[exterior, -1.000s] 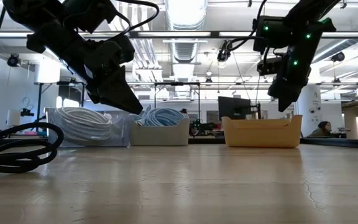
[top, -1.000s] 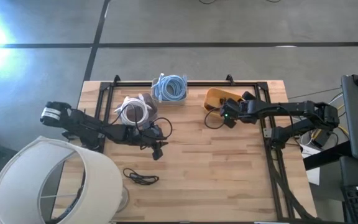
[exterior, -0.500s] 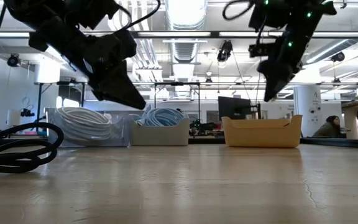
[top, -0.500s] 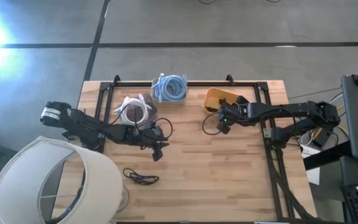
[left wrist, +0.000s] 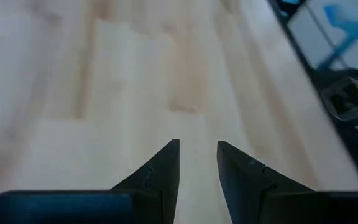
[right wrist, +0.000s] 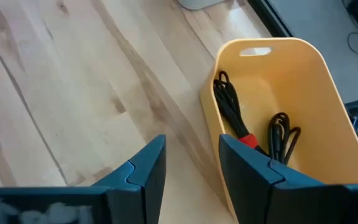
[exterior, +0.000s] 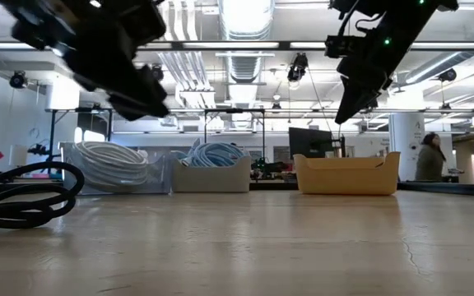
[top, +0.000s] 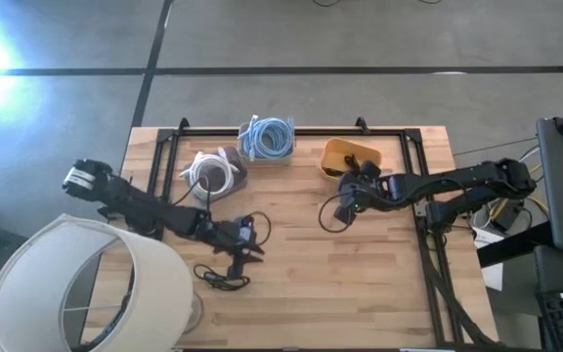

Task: Pick & Place USB Port
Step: Put the black USB cable into the yellow bin

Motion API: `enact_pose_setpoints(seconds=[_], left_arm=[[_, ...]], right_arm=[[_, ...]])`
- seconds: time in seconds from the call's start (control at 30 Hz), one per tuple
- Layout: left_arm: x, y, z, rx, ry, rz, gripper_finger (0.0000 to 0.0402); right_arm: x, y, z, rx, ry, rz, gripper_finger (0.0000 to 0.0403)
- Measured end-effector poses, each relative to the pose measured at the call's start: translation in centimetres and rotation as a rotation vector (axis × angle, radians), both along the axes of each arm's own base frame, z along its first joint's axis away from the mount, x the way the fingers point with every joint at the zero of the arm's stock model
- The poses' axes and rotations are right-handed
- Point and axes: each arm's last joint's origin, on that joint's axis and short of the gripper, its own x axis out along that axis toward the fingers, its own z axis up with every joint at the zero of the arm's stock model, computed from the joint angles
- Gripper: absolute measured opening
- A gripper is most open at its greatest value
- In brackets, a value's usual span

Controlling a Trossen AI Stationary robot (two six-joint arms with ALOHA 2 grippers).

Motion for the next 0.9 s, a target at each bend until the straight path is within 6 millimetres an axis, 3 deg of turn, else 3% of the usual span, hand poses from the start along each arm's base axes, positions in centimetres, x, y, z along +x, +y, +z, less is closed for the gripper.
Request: enact_pose_setpoints(seconds=[0.4,0.63,0.9], left_arm=[[-2.7,-4.4,-1.5,-0.168,0.246,0.037,0.0110],[-3.7,-4.4,-2.9,-0.117,0.376,0.155,0.0110],[-3.8,-4.3,-3.0,-0.105,0.385,0.164,0.0110]], right_arm=[[0.0,0.0,-0.1,-0.006,0.007,0.008,0.0137],[0.0,0.0,-0.2,-0.007,0.009,0.010,0.0141],[0.2,0.0,-0.1,-0.007,-0.016,0.010,0.0133]])
